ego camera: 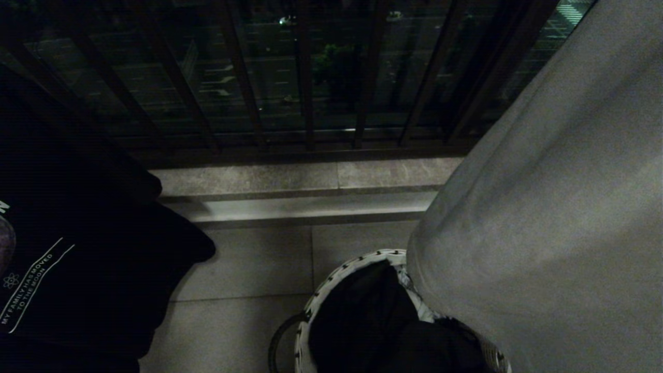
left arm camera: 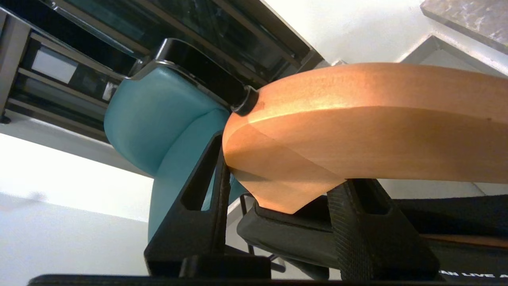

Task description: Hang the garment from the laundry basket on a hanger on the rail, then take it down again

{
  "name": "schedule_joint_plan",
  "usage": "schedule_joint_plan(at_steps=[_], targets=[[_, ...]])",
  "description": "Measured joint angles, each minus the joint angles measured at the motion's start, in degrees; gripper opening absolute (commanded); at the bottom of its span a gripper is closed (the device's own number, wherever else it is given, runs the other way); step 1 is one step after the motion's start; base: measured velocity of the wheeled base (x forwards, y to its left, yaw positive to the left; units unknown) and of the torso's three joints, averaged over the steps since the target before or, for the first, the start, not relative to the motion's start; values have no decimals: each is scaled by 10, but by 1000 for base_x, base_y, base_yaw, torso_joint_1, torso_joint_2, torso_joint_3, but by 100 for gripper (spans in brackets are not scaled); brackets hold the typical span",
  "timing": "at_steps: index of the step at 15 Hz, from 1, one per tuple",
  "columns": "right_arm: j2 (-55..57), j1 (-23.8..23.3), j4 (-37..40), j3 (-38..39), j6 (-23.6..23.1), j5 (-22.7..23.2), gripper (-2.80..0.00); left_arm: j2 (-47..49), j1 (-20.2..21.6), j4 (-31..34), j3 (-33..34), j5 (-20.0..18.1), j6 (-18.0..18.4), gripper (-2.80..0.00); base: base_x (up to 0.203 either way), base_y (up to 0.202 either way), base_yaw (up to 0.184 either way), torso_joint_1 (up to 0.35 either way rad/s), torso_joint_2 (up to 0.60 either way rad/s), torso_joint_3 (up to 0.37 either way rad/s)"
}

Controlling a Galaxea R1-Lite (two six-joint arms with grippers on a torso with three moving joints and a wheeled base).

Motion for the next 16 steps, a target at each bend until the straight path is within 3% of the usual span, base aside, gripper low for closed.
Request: schedule_joint_plan(at_steps=[5, 16], targets=[[0, 0, 0, 0, 0, 0, -280, 1, 0, -1, -1, 1, 1, -280, 0, 0, 0, 1, 1, 34], [0, 0, 0, 0, 0, 0, -280, 0, 0, -1, -2, 1, 8, -280, 0, 0, 0, 3, 3, 193]])
